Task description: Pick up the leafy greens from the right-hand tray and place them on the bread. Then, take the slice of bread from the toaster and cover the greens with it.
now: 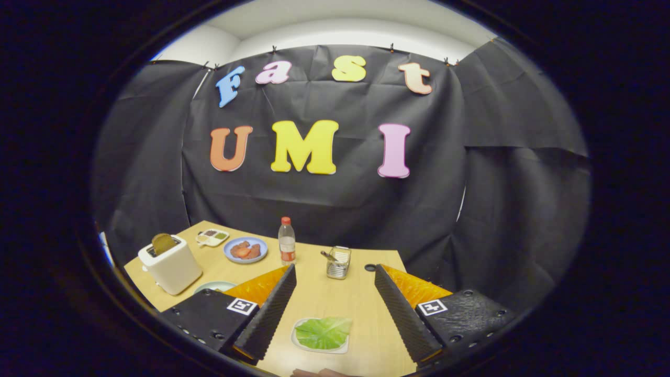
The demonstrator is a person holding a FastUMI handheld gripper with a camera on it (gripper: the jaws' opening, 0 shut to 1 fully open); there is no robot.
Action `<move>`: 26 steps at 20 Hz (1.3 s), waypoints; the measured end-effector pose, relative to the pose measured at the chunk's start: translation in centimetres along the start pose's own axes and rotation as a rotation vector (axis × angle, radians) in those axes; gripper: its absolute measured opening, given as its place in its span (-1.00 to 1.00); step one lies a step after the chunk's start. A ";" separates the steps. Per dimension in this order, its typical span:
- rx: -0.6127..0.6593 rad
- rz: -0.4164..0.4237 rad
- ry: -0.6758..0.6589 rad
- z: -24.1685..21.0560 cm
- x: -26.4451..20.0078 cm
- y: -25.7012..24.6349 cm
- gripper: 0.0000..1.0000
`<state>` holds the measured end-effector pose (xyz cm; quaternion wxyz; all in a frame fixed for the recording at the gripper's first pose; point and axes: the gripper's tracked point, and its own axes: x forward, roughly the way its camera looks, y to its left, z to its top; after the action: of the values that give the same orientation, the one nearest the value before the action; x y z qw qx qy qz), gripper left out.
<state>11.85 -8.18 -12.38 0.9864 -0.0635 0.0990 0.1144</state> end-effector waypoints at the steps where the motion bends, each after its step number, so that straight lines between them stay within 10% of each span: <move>1: 0.011 0.006 0.031 -1.6 1.3 -0.7 0.91; 16: 0.112 0.061 0.565 -22.3 14.9 -1.6 0.86; 22: 0.131 0.030 0.670 -24.9 15.9 -0.8 0.68; 26: 0.156 0.033 0.682 -24.7 15.8 -0.2 0.18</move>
<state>22.50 -8.70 -39.73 0.8966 -0.0211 0.4321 0.0947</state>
